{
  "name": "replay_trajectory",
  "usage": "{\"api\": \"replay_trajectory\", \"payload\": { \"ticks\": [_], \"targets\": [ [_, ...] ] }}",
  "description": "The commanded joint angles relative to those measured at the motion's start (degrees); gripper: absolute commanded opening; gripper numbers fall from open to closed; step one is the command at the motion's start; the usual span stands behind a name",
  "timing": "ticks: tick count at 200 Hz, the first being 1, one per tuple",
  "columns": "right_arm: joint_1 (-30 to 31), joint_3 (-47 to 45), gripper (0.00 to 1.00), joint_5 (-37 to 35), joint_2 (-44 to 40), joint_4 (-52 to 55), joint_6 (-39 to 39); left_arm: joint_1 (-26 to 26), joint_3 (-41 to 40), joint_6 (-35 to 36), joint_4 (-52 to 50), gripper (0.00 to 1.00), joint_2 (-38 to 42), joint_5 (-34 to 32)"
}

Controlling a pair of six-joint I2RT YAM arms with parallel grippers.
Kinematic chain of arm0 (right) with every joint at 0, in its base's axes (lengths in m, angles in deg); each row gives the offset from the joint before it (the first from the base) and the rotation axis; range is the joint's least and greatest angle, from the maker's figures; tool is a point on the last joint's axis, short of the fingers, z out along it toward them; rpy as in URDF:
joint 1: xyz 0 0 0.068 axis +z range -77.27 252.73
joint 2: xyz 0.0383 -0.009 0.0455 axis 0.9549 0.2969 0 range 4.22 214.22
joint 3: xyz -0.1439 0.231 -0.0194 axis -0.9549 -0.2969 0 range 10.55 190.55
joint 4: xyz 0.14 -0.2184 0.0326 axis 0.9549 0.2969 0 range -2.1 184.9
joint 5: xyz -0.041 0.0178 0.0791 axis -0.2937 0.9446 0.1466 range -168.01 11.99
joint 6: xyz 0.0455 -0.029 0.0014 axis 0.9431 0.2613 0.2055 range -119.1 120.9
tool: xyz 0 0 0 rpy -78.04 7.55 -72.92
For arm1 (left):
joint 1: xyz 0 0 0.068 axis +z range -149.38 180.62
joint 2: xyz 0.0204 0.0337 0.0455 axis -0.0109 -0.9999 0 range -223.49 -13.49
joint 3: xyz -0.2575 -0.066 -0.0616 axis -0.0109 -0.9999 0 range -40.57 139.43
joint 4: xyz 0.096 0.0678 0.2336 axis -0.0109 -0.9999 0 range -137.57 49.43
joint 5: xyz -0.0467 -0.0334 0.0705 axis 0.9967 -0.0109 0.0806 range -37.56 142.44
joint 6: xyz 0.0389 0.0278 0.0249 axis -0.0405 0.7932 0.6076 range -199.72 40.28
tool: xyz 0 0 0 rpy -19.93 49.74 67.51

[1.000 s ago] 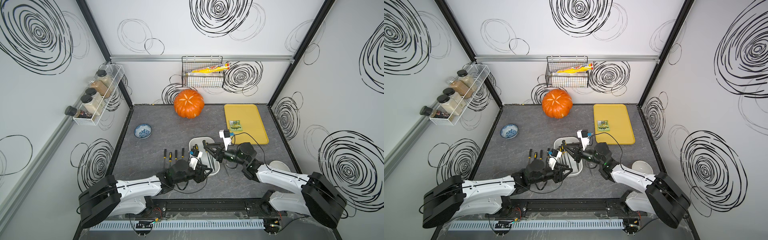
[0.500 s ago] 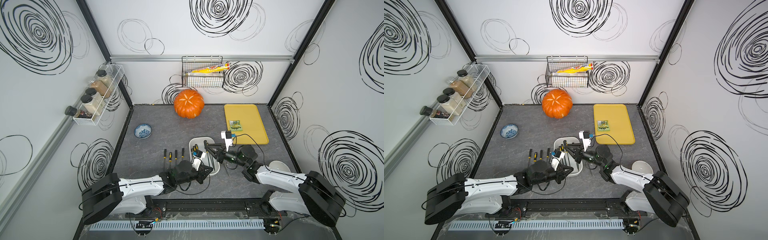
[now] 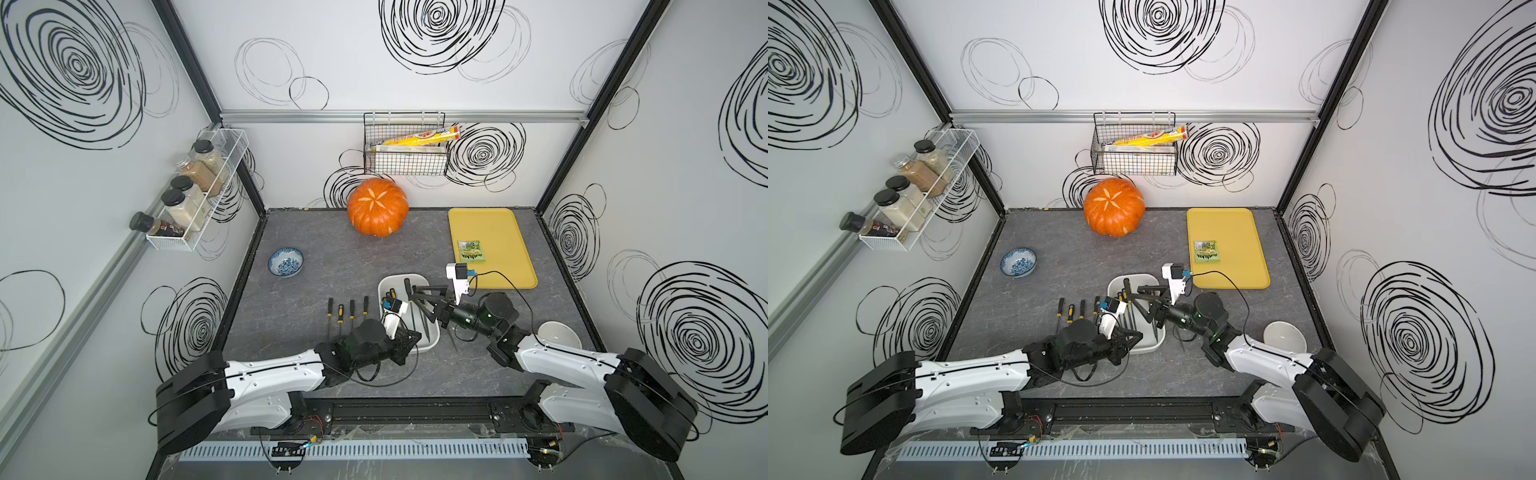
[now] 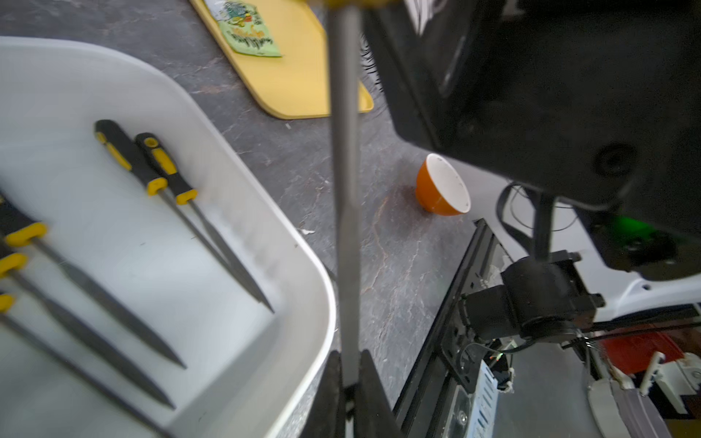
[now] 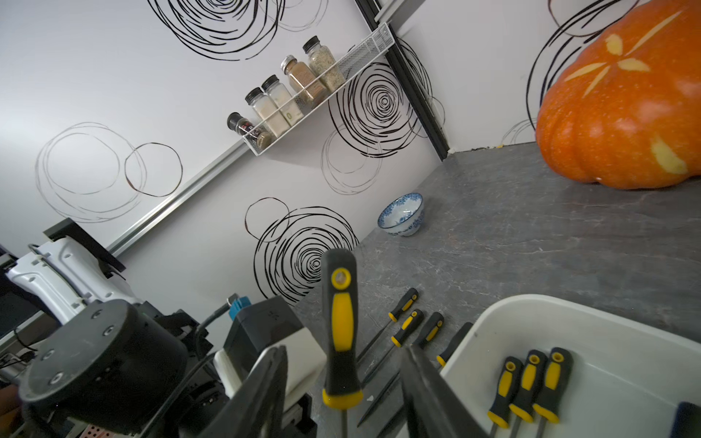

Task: Take the file tool out of the storage box
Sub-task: Pick up the file tool from the storage box, then place the file tool at the center of the board.

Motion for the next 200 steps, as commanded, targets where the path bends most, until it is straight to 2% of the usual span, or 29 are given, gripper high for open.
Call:
{"api": "replay_trajectory", "payload": {
  "ticks": [1,22,39,55,83,105,135,155,200],
  "targets": [
    [-0.3,0.3,0.58,-6.0,-5.0,6.0,-4.0,0.1,4.9,-4.0,-17.3,0.0,5.1,-7.6],
    [-0.6,4.0,0.6,-8.6,-7.4,15.7,-8.7,1.4,11.6,-7.8,-40.2,0.0,6.0,-11.5],
    [-1.3,8.4,0.61,-7.5,-7.2,22.9,-14.9,3.7,16.3,-10.5,-58.2,0.0,3.9,-12.7],
    [-1.6,10.8,0.62,-7.6,-6.5,26.8,-20.5,5.6,17.9,-11.8,-68.1,0.0,2.0,-12.6],
    [-3.1,11.4,0.62,-8.9,-4.7,28.5,-22.1,9.3,17.2,-9.1,-73.5,0.0,1.6,-7.6],
    [-4.3,11.5,0.62,-8.2,-4.1,29.0,-22.6,14.9,18.8,-7.3,-79.7,0.0,0.0,-9.9],
    [-5.6,10.2,0.63,-9.5,-5.8,28.7,-22.7,19.4,18.8,-8.2,-86.1,0.0,-1.3,-16.5],
    [-6.2,9.3,0.63,-9.7,-7.1,27.9,-22.1,21.4,18.7,-6.6,-85.8,0.0,-3.2,-15.9],
    [-6.6,8.5,0.63,-10.9,-9.5,27.9,-22.2,25.7,18.8,-0.8,-85.4,0.0,-13.1,-12.0]
  ]
}}
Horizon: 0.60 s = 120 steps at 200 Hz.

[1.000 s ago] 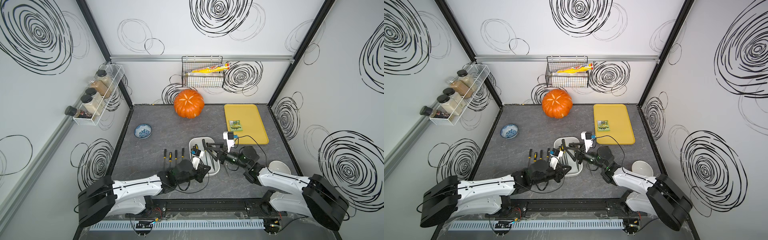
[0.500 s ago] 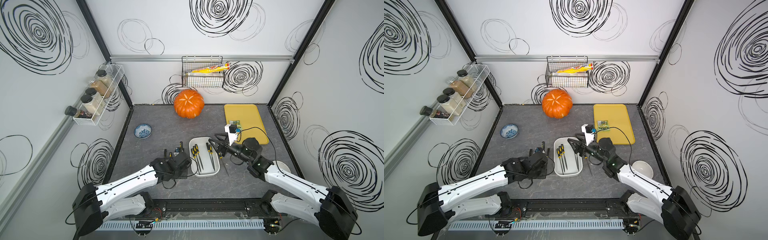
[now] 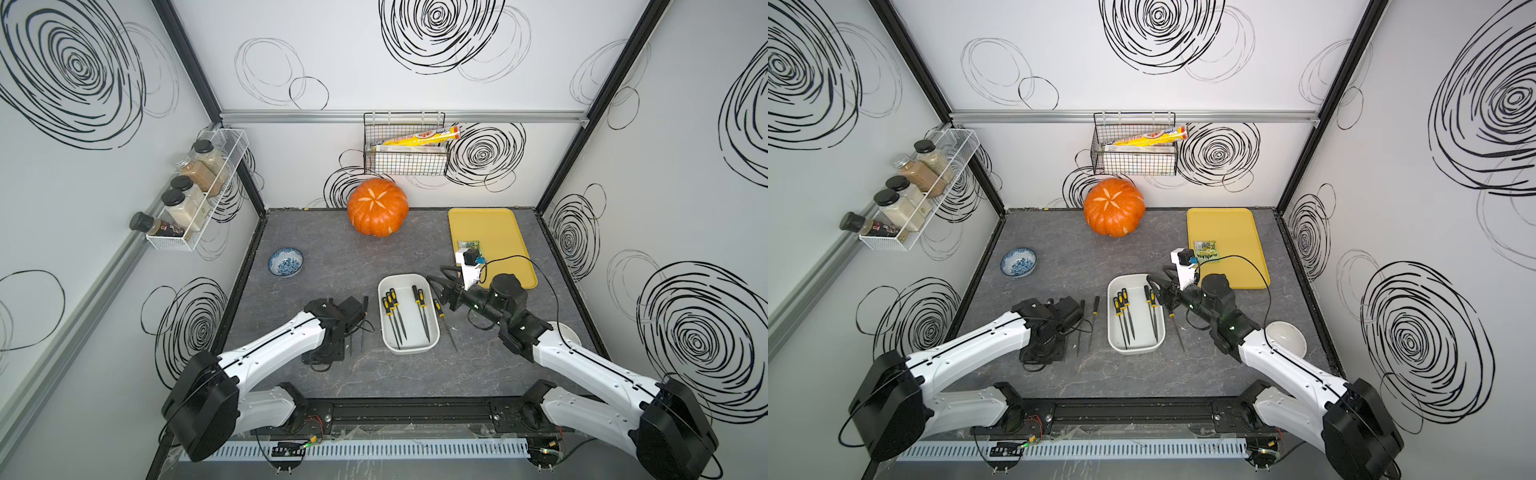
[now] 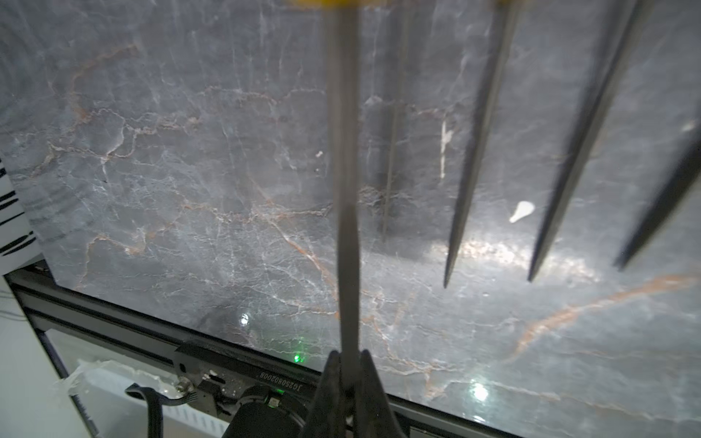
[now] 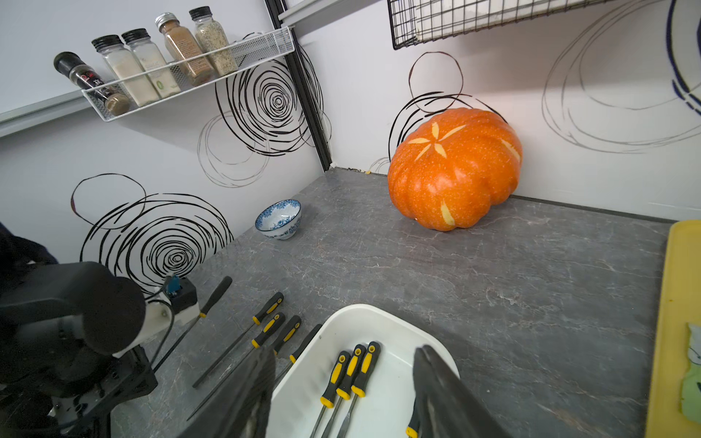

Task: Take the file tool out of the storage box
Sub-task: Place the file tool at the center of the board.

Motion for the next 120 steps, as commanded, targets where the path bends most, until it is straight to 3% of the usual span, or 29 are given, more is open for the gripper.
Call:
{"api": "replay_trajectory", "payload": {
  "ticks": [1,44,120],
  "targets": [
    [-0.4,-1.0,0.63,-1.3,-1.8,-0.4,-0.5,3.0,1.3,4.6,-1.6,0.0,-3.9,1.3],
    [-0.6,-1.4,0.63,-0.4,-2.9,-0.6,0.3,10.1,1.0,8.7,1.0,0.0,-9.7,1.4],
    [-0.8,-1.5,0.63,-0.8,-3.7,-0.4,0.4,11.0,2.0,7.3,4.5,0.0,-17.5,-0.6]
  ]
}}
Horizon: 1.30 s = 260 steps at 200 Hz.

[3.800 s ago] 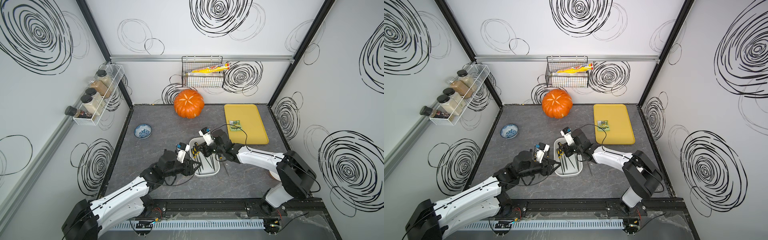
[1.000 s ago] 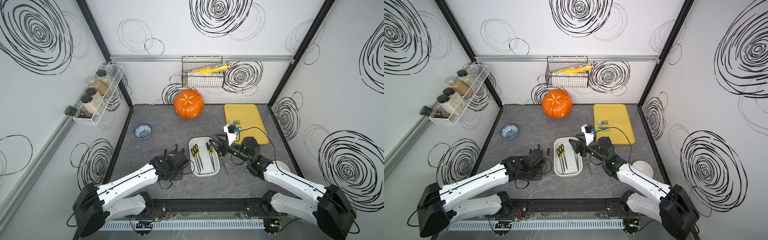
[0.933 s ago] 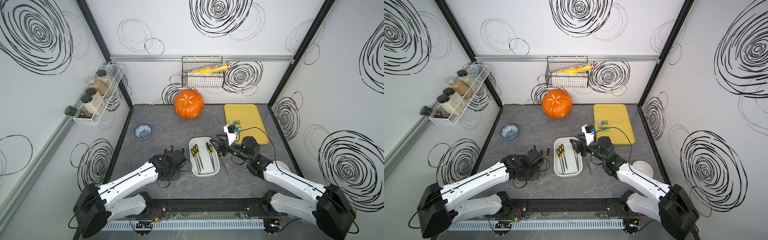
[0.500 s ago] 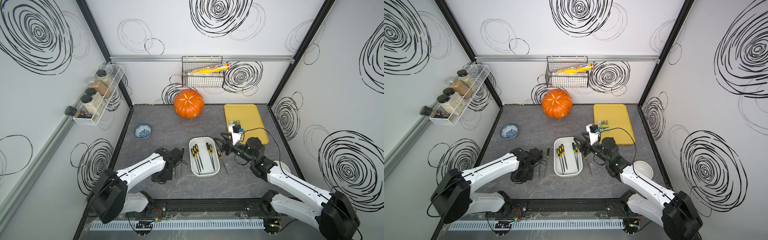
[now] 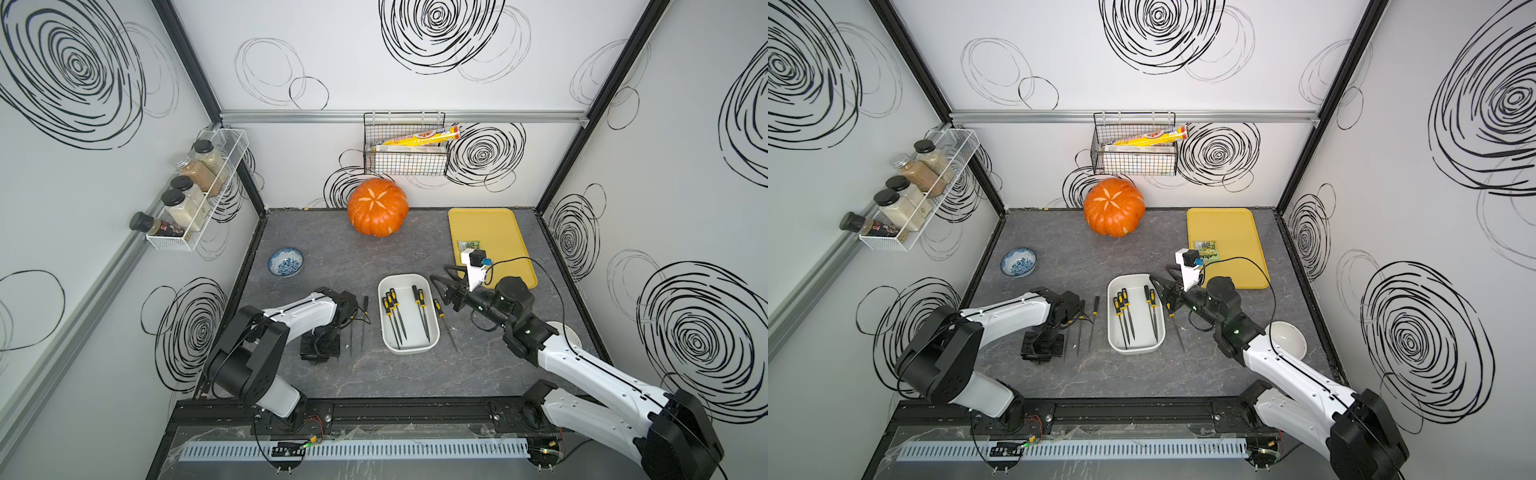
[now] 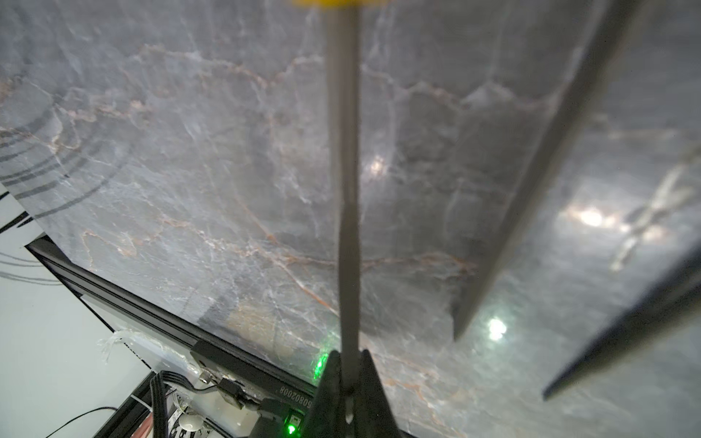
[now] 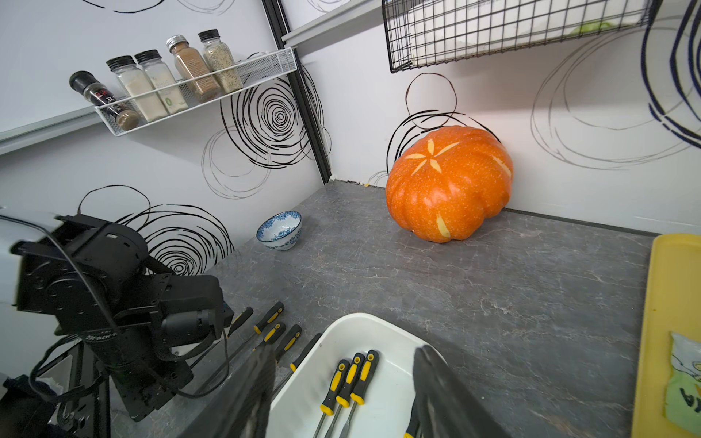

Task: Take the file tool out of the storage box
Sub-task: Place the file tool at the center of the board.

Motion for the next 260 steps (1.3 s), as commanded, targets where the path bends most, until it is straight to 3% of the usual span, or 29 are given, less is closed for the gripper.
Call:
{"api": "replay_trajectory", "payload": {
  "ticks": [1,128,145,179,201,218,260],
  "targets": [
    [-0.4,-0.6,0.63,-0.4,-0.9,-0.4,0.4,0.5,1.6,-0.1,1.0,0.0,-1.4,-1.6],
    [-0.4,-1.0,0.63,-0.2,-1.0,-0.8,0.6,2.3,4.6,1.3,3.5,0.0,-9.2,-2.2],
    [-0.4,-0.9,0.63,-0.4,-0.8,-0.7,0.5,3.0,4.6,1.7,3.7,0.13,-9.3,-1.7],
    [-0.4,-0.8,0.63,-0.3,-0.4,-0.7,0.5,4.2,4.3,2.8,4.3,0.03,-9.5,-0.2],
    [-0.4,-0.7,0.63,-0.3,-0.4,-0.7,0.4,4.2,4.4,3.0,4.4,0.03,-9.9,0.1],
    [-0.4,-0.7,0.63,-0.4,-0.3,-0.6,0.3,4.2,4.3,3.0,4.5,0.11,-9.7,0.1],
    [-0.5,-0.4,0.63,-0.3,0.7,-0.3,0.1,4.2,4.2,2.7,4.4,0.13,-7.9,-0.2]
  ]
}}
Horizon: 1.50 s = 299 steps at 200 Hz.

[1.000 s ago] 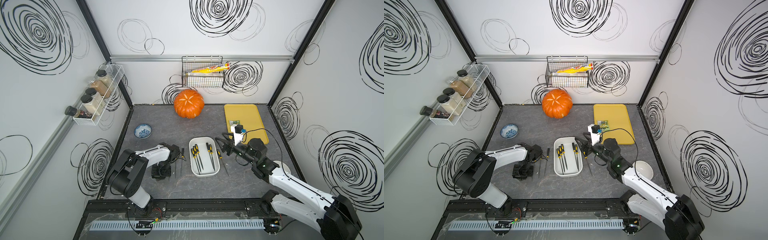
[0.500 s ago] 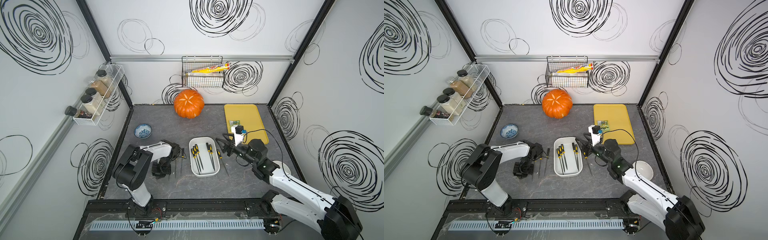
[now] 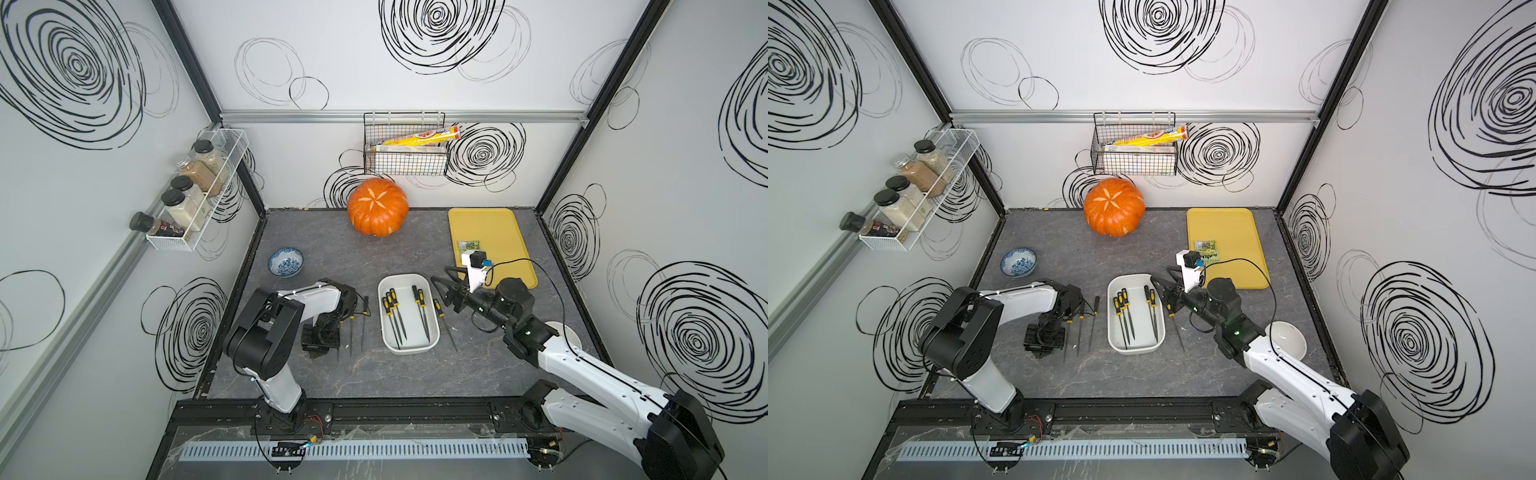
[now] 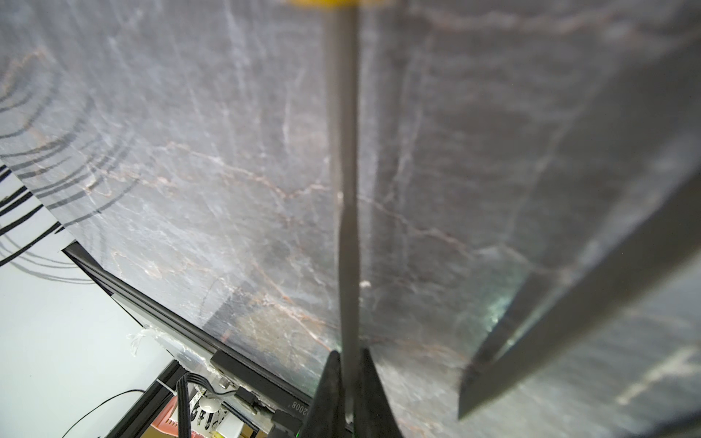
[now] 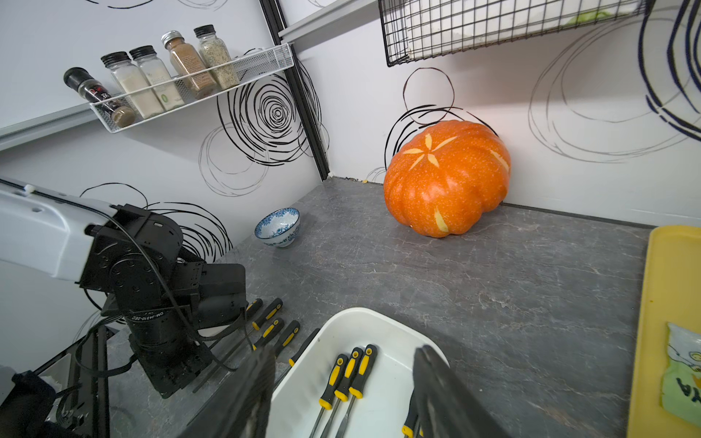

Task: Take the file tool out of the storage box
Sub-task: Place the file tool at the center of the board, then pick up the file tool from the storage box.

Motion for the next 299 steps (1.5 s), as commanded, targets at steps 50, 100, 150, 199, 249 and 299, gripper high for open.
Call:
{"api": "replay_trajectory", "payload": {
  "ticks": [50,100,150,199,249,299],
  "targets": [
    [-0.2,1.0,0.63,-0.1,2.8,0.1,-0.4,0.2,-0.9,0.5,4.0,0.28,2.9,2.0],
    [-0.2,1.7,0.63,1.0,5.1,0.4,-0.3,-0.2,-0.1,-0.6,4.1,0.25,5.7,1.2],
    [-0.1,11.1,0.5,6.0,19.5,10.0,-1.6,-2.7,0.8,-0.8,15.8,0.42,19.5,7.3],
    [2.9,22.5,0.38,2.2,33.0,25.0,-5.3,-2.0,-6.3,3.1,36.9,0.57,31.6,21.8],
    [5.2,26.9,0.35,-9.6,38.9,32.7,-4.3,-0.6,-18.1,-4.2,62.0,0.65,45.7,33.4],
    [6.6,24.8,0.35,-19.1,32.6,32.8,-1.6,-6.4,-13.4,-2.6,64.0,0.65,40.3,31.3]
  ]
}}
